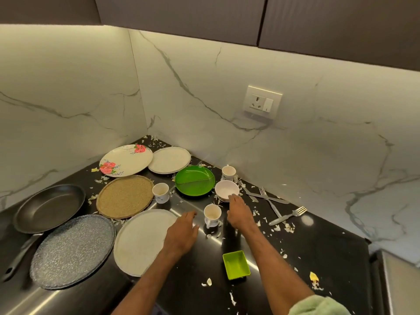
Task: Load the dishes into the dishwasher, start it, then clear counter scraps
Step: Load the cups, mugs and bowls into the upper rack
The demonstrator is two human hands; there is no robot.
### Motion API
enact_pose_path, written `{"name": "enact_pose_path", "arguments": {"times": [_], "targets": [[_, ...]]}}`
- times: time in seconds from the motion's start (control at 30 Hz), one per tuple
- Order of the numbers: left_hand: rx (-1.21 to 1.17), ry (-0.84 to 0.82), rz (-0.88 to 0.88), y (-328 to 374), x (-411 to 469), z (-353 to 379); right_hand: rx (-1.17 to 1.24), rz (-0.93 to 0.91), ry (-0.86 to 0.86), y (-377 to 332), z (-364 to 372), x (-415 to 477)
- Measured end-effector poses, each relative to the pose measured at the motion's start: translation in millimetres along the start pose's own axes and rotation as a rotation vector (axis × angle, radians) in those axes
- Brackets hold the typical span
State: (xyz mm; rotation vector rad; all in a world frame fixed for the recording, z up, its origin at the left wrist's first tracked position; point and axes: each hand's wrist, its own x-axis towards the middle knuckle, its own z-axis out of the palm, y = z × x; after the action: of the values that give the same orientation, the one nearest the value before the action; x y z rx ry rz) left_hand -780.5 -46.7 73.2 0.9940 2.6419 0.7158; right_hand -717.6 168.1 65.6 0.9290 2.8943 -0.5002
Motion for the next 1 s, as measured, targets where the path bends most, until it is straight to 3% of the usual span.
{"name": "enact_pose_path", "arguments": {"times": [0.2,0.37,0.7,1.0], "targets": [[0.017,-0.003,-0.038,4,6,12,-0.116,-0.072,-0.147,11,7,42],[0.015,-0.024,-0.032,11,0,22,-0.221,-0.106,-0.141,22,22,39],[-0.113,0.022,0.147,34,-20,49,-0.193,-0.062,-0.039,50,32,-49],[-0.121,-0.084,0.320,41,-53,58,-0.137,0.189,0.010,64,54,-167]]}}
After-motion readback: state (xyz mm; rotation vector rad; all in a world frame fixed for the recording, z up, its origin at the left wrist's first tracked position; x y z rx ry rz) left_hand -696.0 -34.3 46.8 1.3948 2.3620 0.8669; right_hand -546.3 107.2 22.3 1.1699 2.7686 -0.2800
